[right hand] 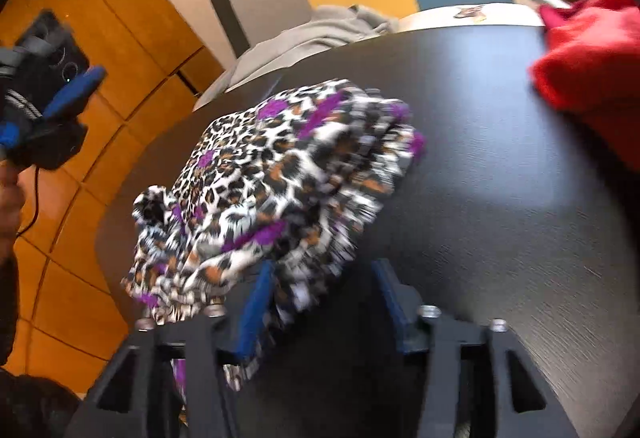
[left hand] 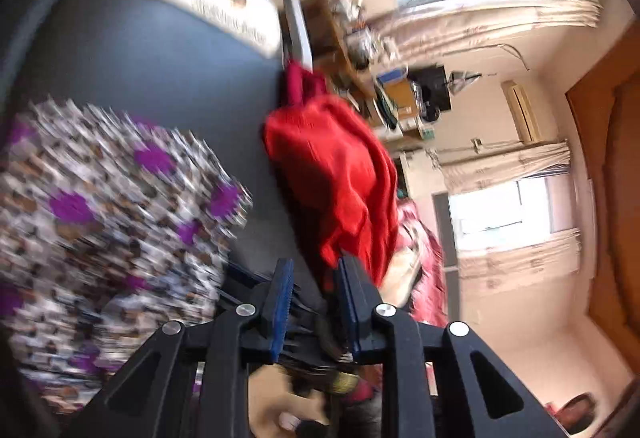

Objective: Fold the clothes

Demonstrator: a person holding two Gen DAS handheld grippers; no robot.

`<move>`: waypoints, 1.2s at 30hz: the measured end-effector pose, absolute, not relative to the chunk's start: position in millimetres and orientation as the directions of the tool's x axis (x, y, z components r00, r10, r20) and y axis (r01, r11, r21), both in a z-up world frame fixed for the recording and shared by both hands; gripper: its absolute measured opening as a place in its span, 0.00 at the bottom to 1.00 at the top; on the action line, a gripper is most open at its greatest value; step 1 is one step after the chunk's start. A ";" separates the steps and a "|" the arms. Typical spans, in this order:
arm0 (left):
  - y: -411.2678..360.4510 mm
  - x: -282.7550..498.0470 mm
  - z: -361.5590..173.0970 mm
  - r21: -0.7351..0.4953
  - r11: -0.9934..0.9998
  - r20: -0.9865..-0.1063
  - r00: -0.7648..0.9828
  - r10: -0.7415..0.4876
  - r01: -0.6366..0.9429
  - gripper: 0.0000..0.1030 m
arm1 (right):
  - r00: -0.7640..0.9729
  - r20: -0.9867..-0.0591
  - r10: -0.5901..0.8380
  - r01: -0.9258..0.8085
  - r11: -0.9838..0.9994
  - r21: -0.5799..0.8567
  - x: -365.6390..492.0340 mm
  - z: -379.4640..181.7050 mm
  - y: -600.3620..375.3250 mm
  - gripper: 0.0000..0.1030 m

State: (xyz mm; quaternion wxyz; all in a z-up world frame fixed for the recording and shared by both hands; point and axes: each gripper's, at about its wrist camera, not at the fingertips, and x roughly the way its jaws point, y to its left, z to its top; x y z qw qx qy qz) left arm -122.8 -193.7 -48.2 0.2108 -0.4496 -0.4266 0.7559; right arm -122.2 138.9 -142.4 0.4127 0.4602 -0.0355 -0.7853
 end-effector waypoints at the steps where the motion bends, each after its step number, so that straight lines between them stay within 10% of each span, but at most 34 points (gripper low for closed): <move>1: -207.7 -115.4 -48.2 -0.813 -0.577 -0.523 -0.528 0.669 0.075 0.23 | -0.253 -0.695 -0.673 0.613 -0.667 0.423 -119.7 -136.6 148.6 0.54; 10: -287.3 -61.0 -102.3 -0.719 -0.667 -0.636 -0.573 0.518 0.196 0.23 | -0.197 -0.676 -0.710 0.828 -0.490 0.273 -51.9 -63.8 55.9 0.84; 17: -266.6 -69.6 -134.1 -0.705 -0.684 -0.662 -0.516 0.543 0.184 0.23 | -0.232 -0.822 -0.521 0.778 -0.606 0.165 -42.1 -104.0 0.3 0.05; 36: -217.8 -67.5 -150.7 -0.521 -0.853 -0.801 -0.371 0.469 0.046 0.24 | -0.237 -0.782 -0.576 0.510 -0.759 0.404 24.4 -142.6 135.7 0.10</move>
